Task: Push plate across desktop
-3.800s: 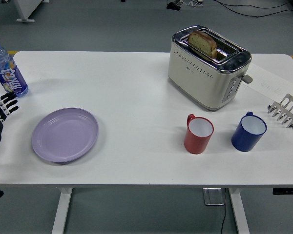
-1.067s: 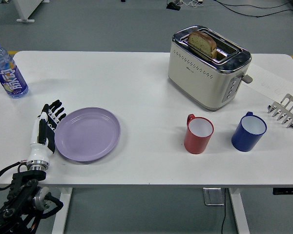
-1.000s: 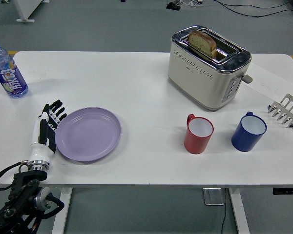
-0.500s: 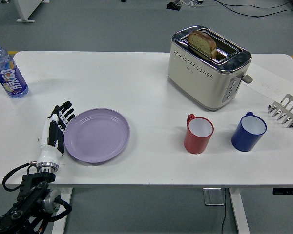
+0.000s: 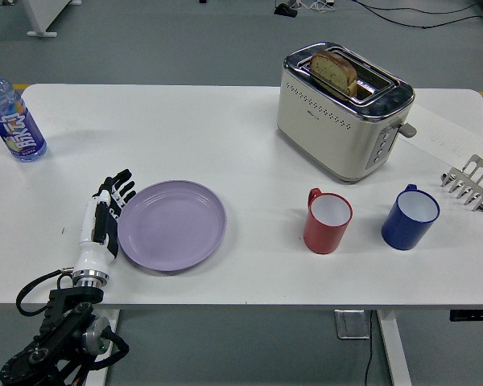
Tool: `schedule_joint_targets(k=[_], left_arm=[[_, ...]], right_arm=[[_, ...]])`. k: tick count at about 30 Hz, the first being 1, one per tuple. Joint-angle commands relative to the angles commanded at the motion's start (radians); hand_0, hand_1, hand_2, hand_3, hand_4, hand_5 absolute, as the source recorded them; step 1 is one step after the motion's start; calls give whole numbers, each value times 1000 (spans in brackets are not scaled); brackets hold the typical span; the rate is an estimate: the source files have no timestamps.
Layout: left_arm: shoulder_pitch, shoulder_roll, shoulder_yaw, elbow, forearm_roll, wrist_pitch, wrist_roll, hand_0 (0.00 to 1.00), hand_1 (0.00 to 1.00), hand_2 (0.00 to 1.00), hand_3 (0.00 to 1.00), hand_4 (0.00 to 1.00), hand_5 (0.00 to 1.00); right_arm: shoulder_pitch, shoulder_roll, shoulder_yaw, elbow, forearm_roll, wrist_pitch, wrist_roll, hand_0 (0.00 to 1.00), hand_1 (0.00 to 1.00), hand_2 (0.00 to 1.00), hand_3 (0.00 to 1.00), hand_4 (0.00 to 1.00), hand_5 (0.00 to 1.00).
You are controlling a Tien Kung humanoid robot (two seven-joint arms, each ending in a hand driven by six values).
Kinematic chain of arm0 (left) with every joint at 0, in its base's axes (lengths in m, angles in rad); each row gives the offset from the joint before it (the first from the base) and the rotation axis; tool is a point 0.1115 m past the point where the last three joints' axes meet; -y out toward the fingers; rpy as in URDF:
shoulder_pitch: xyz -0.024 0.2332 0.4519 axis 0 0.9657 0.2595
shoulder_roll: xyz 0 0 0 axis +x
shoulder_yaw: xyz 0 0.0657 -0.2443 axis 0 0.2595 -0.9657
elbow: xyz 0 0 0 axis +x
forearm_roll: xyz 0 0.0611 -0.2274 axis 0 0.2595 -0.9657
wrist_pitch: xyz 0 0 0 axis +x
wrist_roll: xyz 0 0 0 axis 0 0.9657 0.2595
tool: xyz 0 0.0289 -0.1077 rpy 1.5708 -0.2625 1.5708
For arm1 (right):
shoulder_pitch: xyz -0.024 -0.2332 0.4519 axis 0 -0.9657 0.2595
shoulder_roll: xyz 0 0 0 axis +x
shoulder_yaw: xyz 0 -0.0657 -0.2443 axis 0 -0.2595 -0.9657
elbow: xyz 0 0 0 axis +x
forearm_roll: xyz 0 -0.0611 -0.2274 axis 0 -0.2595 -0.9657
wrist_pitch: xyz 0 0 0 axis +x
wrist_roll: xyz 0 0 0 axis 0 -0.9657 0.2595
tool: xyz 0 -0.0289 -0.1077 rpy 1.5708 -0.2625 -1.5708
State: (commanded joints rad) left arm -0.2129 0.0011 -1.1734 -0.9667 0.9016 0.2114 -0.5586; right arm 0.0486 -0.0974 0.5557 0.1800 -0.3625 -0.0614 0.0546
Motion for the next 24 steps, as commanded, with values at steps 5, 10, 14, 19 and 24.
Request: schedule_joint_targets(k=[5, 10, 14, 19, 24], left_arm=[[-4, -1, 26, -3, -14, 17, -9, 798, 854, 869, 775, 506, 998], [-9, 0, 48, -3, -23, 32, -15, 798, 854, 869, 775, 506, 998], [-13, 0, 66, -7, -26, 35, -15, 798, 853, 869, 774, 504, 998], [-13, 6, 94, -12, -30, 28, -11, 798, 854, 872, 778, 498, 998], [-12, 5, 103, -17, -27, 25, -8, 798, 853, 872, 778, 492, 998]], right_arm=[[0, -1, 2, 0, -2, 0, 0, 686, 690, 784, 723, 357, 328], [-1, 0, -2, 0, 2, 0, 0, 686, 690, 784, 723, 357, 328], [-1, 0, -4, 0, 4, 0, 0, 685, 690, 784, 723, 358, 328], [-3, 0, -9, 0, 10, -1, 0, 686, 691, 784, 723, 358, 329], [-4, -2, -14, 0, 9, 0, -1, 686, 691, 784, 723, 357, 330]])
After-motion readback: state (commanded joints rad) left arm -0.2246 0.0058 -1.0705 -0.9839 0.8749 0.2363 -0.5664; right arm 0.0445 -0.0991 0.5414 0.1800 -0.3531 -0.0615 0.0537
